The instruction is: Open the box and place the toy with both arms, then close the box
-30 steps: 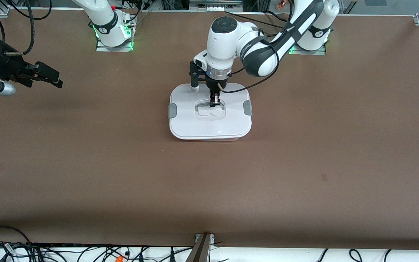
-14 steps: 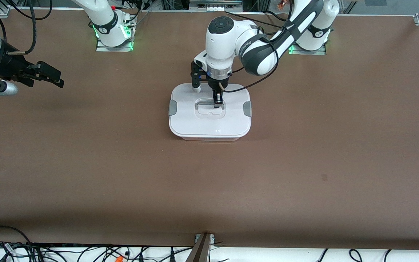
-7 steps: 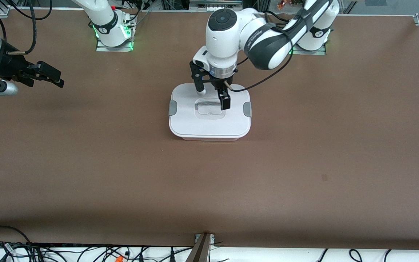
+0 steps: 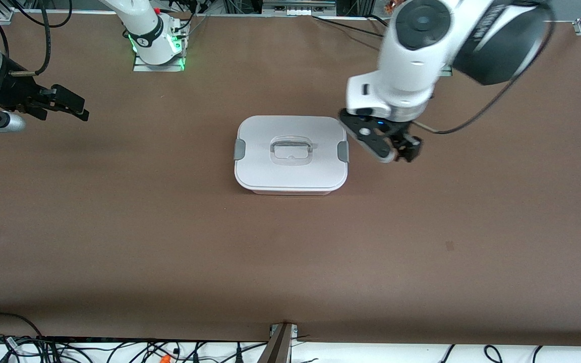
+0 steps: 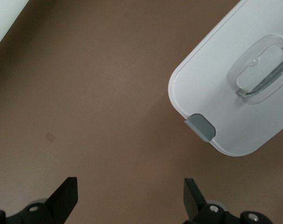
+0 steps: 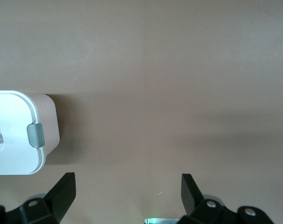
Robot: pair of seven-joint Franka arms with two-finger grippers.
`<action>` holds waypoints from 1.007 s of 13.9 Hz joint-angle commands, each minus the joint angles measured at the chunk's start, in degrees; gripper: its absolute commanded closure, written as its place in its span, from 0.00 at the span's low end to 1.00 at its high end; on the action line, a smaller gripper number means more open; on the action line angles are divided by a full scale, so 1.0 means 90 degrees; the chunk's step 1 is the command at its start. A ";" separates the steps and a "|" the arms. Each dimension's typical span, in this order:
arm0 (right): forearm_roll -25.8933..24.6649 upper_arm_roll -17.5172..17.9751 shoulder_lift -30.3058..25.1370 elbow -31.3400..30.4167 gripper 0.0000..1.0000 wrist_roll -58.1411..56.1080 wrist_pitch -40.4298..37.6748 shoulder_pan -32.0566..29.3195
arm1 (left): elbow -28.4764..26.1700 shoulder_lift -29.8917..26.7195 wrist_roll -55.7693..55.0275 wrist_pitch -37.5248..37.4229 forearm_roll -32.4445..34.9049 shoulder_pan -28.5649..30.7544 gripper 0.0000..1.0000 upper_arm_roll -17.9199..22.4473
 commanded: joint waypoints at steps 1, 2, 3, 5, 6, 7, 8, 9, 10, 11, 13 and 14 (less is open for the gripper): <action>-0.0070 0.0006 0.0012 0.0107 0.00 0.0097 -0.0123 0.0024 | 0.0350 0.0049 -0.0250 -0.0403 -0.0283 0.0584 0.00 -0.0050; -0.0070 0.0006 0.0012 0.0107 0.00 0.0097 -0.0123 0.0024 | 0.0350 0.0020 -0.0269 -0.0442 -0.0274 0.0683 0.00 -0.0040; -0.0079 0.0006 0.0012 0.0107 0.00 0.0097 -0.0123 0.0024 | 0.0350 -0.0038 -0.0270 -0.0607 -0.0303 0.0858 0.00 -0.0030; -0.0080 0.0006 0.0012 0.0107 0.00 0.0097 -0.0123 0.0024 | 0.0427 -0.0107 -0.0318 -0.0783 -0.0322 0.0938 0.00 0.0018; -0.0070 0.0006 0.0012 0.0107 0.00 0.0097 -0.0123 0.0024 | 0.0331 -0.0407 -0.0522 -0.0755 -0.0468 0.0841 0.00 0.0444; -0.0079 0.0006 0.0012 0.0107 0.00 0.0097 -0.0113 0.0024 | 0.0301 -0.0574 -0.0833 -0.0764 -0.0895 0.0521 0.00 0.1067; -0.0080 0.0006 0.0012 0.0107 0.00 0.0097 -0.0113 0.0024 | 0.0098 -0.0808 -0.1087 -0.0735 -0.1363 0.0199 0.00 0.1798; -0.0080 0.0006 0.0012 0.0107 0.00 0.0097 -0.0123 0.0024 | -0.0165 -0.1062 -0.1216 -0.0609 -0.1619 -0.0133 0.00 0.2444; -0.0080 0.0006 0.0012 0.0107 0.00 0.0097 -0.0113 0.0024 | -0.0554 -0.1345 -0.1236 -0.0415 -0.1728 -0.0378 0.00 0.3011; -0.0080 0.0006 0.0012 0.0116 0.00 0.0097 -0.0113 0.0024 | -0.0955 -0.1628 -0.1236 -0.0200 -0.2009 -0.0496 0.00 0.3442; -0.0080 0.0006 0.0012 0.0116 0.00 0.0097 -0.0113 0.0024 | -0.1765 -0.2049 -0.1188 0.0258 -0.2558 -0.0575 0.00 0.4205; -0.0080 0.0006 0.0012 0.0116 0.00 0.0097 -0.0113 0.0024 | -0.2040 -0.2099 -0.1130 0.0551 -0.2549 -0.0585 0.00 0.4295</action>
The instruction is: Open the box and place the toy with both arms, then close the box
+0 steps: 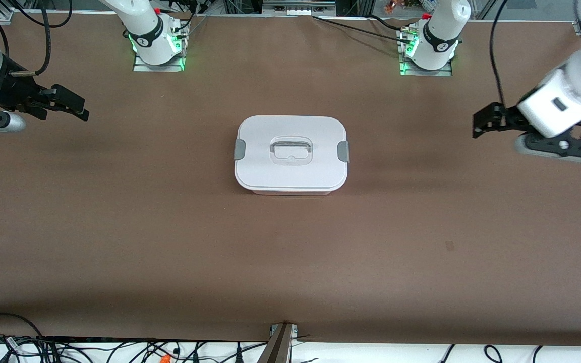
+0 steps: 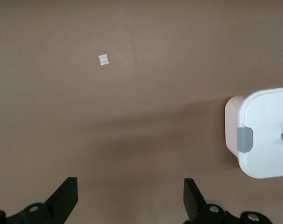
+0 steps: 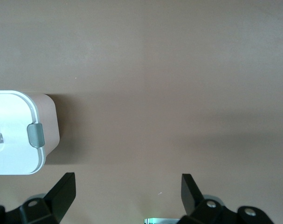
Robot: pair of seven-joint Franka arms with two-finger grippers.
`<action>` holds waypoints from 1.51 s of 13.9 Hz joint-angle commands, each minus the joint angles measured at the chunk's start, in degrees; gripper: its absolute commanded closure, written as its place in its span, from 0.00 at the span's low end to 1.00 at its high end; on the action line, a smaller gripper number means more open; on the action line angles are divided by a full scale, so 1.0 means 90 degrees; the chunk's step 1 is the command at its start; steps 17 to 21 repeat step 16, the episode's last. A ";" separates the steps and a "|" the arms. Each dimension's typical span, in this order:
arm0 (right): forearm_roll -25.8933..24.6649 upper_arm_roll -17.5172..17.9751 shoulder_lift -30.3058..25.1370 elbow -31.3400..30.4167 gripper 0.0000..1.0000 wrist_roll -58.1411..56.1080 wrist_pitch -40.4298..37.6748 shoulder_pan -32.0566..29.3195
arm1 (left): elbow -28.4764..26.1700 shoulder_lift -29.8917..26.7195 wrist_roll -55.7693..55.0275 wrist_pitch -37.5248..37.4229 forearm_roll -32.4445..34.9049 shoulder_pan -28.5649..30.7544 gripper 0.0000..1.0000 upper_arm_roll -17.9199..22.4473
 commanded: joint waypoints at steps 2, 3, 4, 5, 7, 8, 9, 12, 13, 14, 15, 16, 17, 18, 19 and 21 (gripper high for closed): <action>-0.0080 0.0006 0.0012 0.0115 0.00 0.0097 -0.0111 0.0022 | -0.1168 -0.0526 -0.0079 0.0935 -0.0208 -0.0041 0.00 0.0430; -0.0080 0.0006 0.0012 0.0125 0.00 0.0097 -0.0101 0.0022 | -0.1168 -0.0526 -0.0089 0.0946 -0.0198 -0.0040 0.00 0.0420; -0.0070 0.0006 0.0012 0.0134 0.00 0.0068 -0.0091 0.0022 | -0.1139 -0.0517 -0.0099 0.0946 -0.0053 -0.0040 0.00 0.0420; -0.0050 0.0006 0.0012 0.0144 0.00 0.0068 -0.0052 0.0022 | -0.1120 -0.0526 -0.0137 0.0946 0.0248 -0.0040 0.00 0.0381; -0.0040 0.0016 0.0013 0.0135 0.00 0.0087 -0.0042 0.0022 | -0.1168 -0.0652 -0.0167 0.0907 0.0359 -0.0050 0.00 0.0342; -0.0041 0.0016 0.0022 0.0144 0.00 0.0077 -0.0052 0.0022 | -0.1226 -0.0721 -0.0225 0.0907 0.0349 -0.0040 0.00 0.0313; -0.0041 0.0007 0.0022 0.0144 0.00 0.0058 -0.0042 0.0022 | -0.1323 -0.0760 -0.0226 0.0907 0.0349 -0.0040 0.00 0.0312; -0.0147 0.0016 0.0012 0.0125 0.00 0.0097 -0.0032 0.0061 | -0.1744 -0.1083 -0.0226 0.0907 0.0349 -0.0021 0.00 0.0303; -0.0293 0.0026 0.0012 0.0096 0.00 0.0097 -0.0032 0.0070 | -0.1725 -0.1073 -0.0226 0.0916 0.0349 -0.0021 0.00 0.0303; -0.0420 0.0026 0.0012 0.0086 0.00 0.0107 -0.0023 0.0138 | -0.1725 -0.1073 -0.0226 0.0916 0.0349 -0.0021 0.00 0.0303; -0.0576 0.0026 0.0012 0.0095 0.00 0.0107 -0.0023 0.0294 | -0.1715 -0.1073 -0.0235 0.0907 0.0349 -0.0031 0.00 0.0303; -0.0674 0.0026 0.0003 0.0086 0.00 0.0116 -0.0032 0.0363 | -0.1715 -0.1073 -0.0235 0.0907 0.0349 -0.0031 0.00 0.0293; -0.0674 0.0026 0.0003 0.0086 0.00 0.0116 -0.0032 0.0363 | -0.1715 -0.1073 -0.0235 0.0907 0.0349 -0.0031 0.00 0.0293; -0.0674 0.0026 0.0003 0.0086 0.00 0.0116 -0.0032 0.0363 | -0.1715 -0.1073 -0.0235 0.0907 0.0349 -0.0031 0.00 0.0293; -0.0674 0.0026 0.0003 0.0086 0.00 0.0116 -0.0032 0.0363 | -0.1715 -0.1073 -0.0235 0.0907 0.0349 -0.0031 0.00 0.0293; -0.0674 0.0026 0.0003 0.0086 0.00 0.0116 -0.0032 0.0363 | -0.1715 -0.1073 -0.0235 0.0907 0.0349 -0.0031 0.00 0.0293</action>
